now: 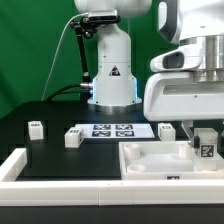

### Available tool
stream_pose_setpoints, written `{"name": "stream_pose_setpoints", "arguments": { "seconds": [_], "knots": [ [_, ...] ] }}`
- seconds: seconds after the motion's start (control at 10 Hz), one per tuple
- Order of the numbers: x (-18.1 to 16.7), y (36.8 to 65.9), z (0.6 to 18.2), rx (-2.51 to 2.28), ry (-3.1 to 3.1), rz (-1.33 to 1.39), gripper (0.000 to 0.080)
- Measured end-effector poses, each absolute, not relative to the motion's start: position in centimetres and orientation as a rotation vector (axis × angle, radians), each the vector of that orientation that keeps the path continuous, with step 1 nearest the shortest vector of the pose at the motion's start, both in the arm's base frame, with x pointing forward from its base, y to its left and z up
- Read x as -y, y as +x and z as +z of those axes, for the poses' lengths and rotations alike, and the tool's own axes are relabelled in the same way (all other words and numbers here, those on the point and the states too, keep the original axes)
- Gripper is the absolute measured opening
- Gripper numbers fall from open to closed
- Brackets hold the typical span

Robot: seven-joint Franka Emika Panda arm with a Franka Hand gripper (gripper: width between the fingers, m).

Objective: Assemble one leg

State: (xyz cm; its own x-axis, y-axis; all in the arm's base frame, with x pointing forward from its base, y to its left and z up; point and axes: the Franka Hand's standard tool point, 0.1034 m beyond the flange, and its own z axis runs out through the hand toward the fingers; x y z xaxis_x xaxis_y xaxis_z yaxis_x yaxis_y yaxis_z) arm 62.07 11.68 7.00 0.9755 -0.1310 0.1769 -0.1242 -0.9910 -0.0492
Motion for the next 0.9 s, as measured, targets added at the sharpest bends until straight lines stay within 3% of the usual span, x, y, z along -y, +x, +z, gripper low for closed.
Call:
{"name": "stream_pose_setpoints", "arguments": {
  "seconds": [0.9],
  "knots": [
    [-10.5,62.0,6.8,-1.378,-2.653,-0.287,0.0299]
  ]
}}
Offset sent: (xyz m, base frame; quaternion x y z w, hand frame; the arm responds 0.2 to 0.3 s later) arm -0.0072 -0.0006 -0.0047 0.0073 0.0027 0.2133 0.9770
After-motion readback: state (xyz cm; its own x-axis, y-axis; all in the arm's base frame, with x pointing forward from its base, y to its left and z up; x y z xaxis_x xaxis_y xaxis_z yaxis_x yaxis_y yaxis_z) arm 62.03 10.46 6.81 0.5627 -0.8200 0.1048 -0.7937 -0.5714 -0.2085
